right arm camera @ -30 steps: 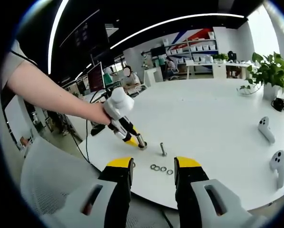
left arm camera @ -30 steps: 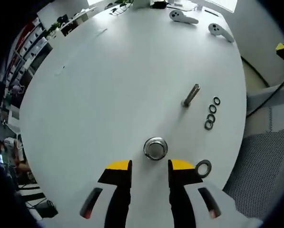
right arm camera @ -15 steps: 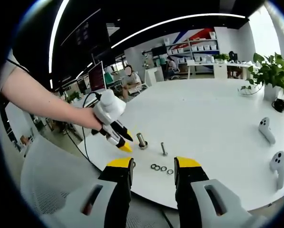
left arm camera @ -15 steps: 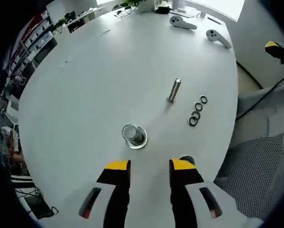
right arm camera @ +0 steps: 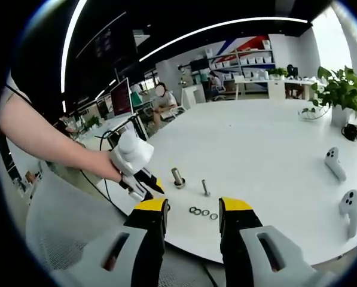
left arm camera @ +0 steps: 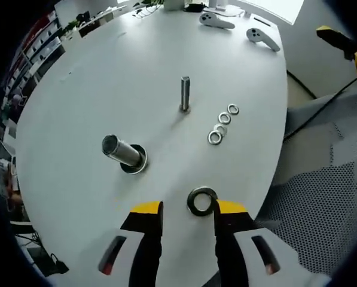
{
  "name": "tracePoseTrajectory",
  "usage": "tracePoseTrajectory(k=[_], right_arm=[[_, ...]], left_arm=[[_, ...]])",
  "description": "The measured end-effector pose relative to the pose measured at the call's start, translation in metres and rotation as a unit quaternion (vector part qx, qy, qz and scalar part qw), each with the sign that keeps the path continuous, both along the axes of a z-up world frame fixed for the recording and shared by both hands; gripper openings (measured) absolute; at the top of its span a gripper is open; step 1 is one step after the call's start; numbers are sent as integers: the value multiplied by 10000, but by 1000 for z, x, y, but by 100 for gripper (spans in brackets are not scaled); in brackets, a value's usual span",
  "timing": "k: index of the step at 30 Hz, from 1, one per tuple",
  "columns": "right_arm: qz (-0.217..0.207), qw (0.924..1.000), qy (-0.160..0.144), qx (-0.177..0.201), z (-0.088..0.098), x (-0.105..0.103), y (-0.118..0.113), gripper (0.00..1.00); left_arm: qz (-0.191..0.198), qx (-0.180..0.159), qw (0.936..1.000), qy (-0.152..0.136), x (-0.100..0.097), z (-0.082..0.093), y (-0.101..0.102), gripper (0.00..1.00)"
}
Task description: Place the washer onto the threaded stud by aligning its center hole with the stud, sliding it down to the base, and recovering from edge contact or off-axis alignment until the washer reaches the visible bottom stop.
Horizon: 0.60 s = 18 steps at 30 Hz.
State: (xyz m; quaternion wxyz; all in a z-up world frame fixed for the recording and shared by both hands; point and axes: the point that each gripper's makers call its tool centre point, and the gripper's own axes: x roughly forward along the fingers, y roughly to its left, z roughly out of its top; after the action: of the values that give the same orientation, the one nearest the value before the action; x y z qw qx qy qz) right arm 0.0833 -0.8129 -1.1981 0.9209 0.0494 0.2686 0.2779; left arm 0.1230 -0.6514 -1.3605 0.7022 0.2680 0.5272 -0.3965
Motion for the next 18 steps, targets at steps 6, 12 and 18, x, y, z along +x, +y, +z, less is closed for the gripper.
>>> tracePoseTrajectory(k=[6, 12, 18], right_arm=[[-9, 10000, 13, -13, 0, 1, 0, 36], [-29, 10000, 11, -7, 0, 1, -1, 36], [-25, 10000, 18, -23, -1, 0, -1, 36]], left_arm=[[-155, 3, 9999, 19, -11, -5, -10, 32], [-189, -7, 9998, -19, -12, -11, -12, 32], [-466, 126, 9986, -207, -10, -10, -11, 29]])
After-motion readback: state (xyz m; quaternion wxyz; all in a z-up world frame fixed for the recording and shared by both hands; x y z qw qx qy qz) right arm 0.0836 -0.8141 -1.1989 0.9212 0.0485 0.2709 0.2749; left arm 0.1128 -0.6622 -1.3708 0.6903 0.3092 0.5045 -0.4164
